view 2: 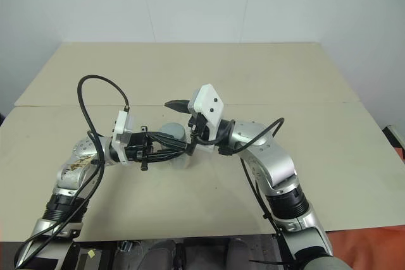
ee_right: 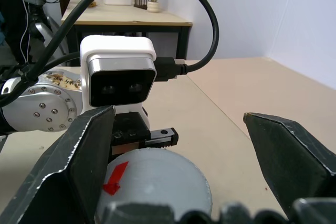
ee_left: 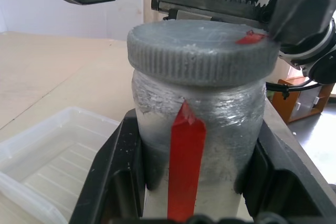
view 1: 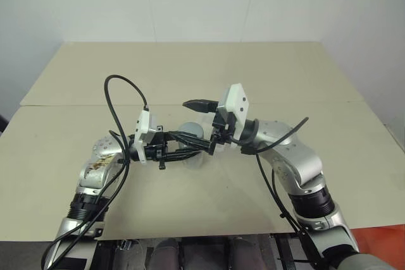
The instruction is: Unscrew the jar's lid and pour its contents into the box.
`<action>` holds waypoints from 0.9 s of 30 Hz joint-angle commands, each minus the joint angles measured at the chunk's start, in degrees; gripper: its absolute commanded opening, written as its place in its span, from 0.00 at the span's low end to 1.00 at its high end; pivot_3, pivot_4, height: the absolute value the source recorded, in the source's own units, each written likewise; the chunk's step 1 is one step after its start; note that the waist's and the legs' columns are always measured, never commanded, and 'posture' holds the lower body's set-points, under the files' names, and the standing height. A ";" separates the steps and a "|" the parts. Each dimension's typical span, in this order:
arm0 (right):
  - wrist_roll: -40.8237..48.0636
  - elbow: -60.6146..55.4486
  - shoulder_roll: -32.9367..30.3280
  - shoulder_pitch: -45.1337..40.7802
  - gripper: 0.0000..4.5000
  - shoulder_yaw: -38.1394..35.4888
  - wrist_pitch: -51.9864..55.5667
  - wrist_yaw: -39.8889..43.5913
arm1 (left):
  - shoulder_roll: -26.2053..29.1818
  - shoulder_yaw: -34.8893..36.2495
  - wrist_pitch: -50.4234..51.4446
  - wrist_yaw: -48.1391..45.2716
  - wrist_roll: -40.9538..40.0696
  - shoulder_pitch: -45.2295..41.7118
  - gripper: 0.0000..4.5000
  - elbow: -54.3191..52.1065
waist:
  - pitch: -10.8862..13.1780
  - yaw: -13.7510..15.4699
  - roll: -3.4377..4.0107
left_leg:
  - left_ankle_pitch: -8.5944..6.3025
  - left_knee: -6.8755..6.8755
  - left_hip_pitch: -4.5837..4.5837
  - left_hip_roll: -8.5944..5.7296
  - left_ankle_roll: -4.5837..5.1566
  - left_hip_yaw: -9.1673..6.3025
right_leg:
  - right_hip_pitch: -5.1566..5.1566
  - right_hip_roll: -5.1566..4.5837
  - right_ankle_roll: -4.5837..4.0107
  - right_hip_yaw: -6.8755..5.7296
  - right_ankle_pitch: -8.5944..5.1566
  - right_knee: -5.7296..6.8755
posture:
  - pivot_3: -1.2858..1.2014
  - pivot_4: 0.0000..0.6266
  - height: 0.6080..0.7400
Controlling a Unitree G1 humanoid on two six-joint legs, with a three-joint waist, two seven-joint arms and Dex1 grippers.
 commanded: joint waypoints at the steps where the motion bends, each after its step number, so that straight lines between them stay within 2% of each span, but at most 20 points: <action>1: 0.43 -2.18 -0.21 0.01 0.99 0.29 0.24 0.45 | -0.02 0.41 -1.36 -0.39 -0.48 -0.88 0.43 -0.68 | 0.00 0.00 0.00 | 0.00 0.00 0.00 0.00 0.00 0.00 | 0.00 0.00 0.00 0.00 0.00 0.00 | 0.52 0.24 1.00; 27: 0.46 -1.40 -1.83 1.22 0.99 -1.20 0.08 -0.56 | 0.78 0.77 -1.34 -0.71 -0.76 -1.03 0.43 -1.05 | 0.00 0.00 0.00 | 0.00 0.00 0.00 0.00 0.00 0.00 | 0.00 0.00 0.00 0.00 0.00 -0.01 | 0.52 0.24 1.00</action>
